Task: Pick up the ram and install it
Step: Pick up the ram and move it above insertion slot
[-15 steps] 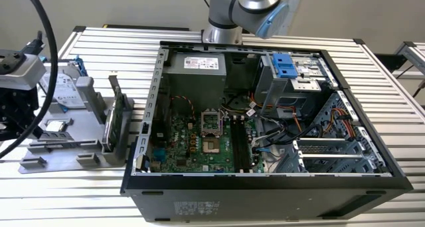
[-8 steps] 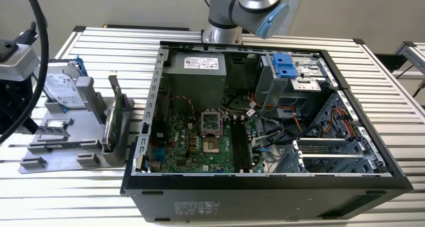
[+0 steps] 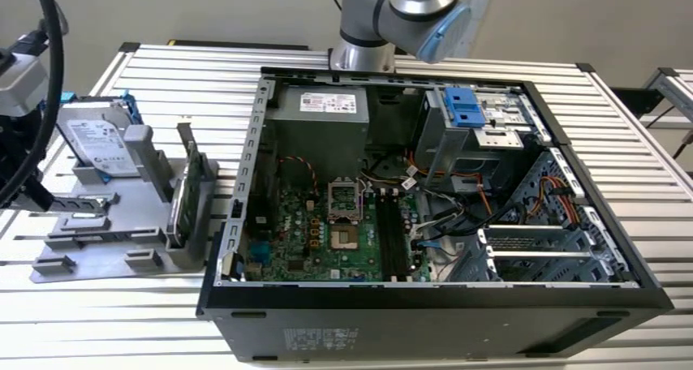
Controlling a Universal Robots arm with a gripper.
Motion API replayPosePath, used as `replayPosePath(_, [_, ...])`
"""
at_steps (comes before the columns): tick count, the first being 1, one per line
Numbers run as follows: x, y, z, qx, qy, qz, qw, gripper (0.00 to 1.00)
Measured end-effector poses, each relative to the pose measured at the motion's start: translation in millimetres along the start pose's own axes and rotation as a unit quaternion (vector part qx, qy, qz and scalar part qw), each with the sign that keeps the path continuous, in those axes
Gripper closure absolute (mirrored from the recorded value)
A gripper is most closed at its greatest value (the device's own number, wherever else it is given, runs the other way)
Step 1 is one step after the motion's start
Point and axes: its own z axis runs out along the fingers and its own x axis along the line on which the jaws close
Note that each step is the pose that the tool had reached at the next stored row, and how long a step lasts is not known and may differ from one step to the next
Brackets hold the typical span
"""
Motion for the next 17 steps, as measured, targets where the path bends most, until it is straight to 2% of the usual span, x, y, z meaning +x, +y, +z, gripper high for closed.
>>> replayPosePath(17, [0.9, -1.7, -27.7, 0.0000, 0.0000, 0.000, 1.0000, 1.00])
